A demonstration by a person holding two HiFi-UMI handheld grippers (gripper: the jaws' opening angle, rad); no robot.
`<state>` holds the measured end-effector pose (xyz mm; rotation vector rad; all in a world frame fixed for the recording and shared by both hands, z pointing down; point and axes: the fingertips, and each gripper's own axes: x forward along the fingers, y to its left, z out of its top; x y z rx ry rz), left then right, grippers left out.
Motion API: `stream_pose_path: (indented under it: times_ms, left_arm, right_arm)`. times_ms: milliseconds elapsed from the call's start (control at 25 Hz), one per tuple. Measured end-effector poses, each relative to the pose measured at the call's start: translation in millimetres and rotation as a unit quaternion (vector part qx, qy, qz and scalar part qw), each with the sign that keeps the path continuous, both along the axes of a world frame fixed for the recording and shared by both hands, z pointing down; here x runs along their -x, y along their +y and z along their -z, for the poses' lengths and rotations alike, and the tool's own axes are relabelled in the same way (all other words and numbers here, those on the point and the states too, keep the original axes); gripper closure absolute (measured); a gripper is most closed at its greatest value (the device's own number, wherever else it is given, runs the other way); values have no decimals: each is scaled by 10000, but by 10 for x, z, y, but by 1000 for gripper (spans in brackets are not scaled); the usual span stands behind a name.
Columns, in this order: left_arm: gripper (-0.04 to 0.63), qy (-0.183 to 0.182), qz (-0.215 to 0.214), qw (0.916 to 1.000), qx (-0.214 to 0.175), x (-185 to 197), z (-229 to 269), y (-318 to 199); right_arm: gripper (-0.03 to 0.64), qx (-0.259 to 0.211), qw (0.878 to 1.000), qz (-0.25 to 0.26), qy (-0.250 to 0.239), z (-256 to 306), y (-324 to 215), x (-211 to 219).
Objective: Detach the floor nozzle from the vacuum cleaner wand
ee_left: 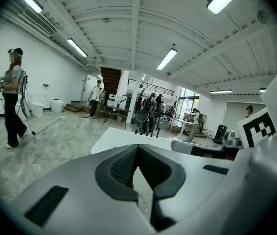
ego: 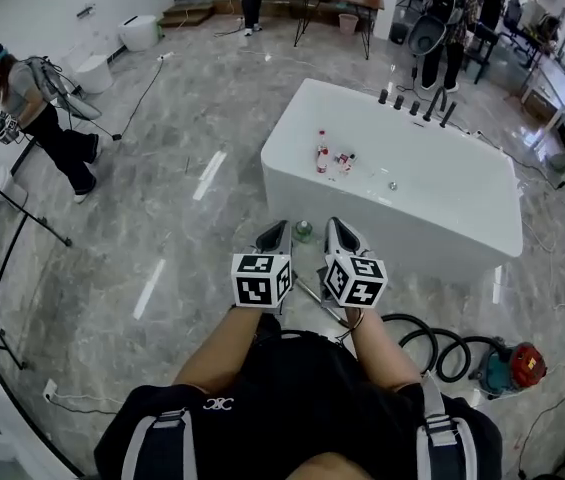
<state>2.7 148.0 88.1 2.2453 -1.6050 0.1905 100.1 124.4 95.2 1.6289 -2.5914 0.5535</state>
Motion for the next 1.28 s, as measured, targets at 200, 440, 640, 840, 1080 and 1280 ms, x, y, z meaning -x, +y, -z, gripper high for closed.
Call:
stream_pose_path:
  times_ms: [200, 440, 640, 840, 1080, 1280]
  left_arm:
    - [597, 16, -229, 9997, 12, 177, 34, -833]
    - [597, 124, -492, 9985, 225, 478, -89, -1627]
    - [597, -168, -692, 9970, 295, 680, -288, -2162]
    - [597, -2, -1002, 9935, 549, 701, -519, -2610]
    - [597, 159, -1123, 9855, 1259, 730, -1057, -2668]
    - [597, 107, -1106, 9802, 1637, 656, -1425, -2736]
  right_arm:
    - [614, 72, 9997, -244, 31, -7, -759, 126]
    - [614, 116, 9983, -383, 425, -110, -1471, 405]
    - [614, 337, 9949, -588, 746, -344, -1881, 566]
    - [614, 501, 9897, -853, 1035, -531, -2210, 571]
    - [614, 842, 9829, -1023, 1282, -855, -2175, 457]
    - [614, 1174, 9813, -977, 1170, -1180, -2265, 308]
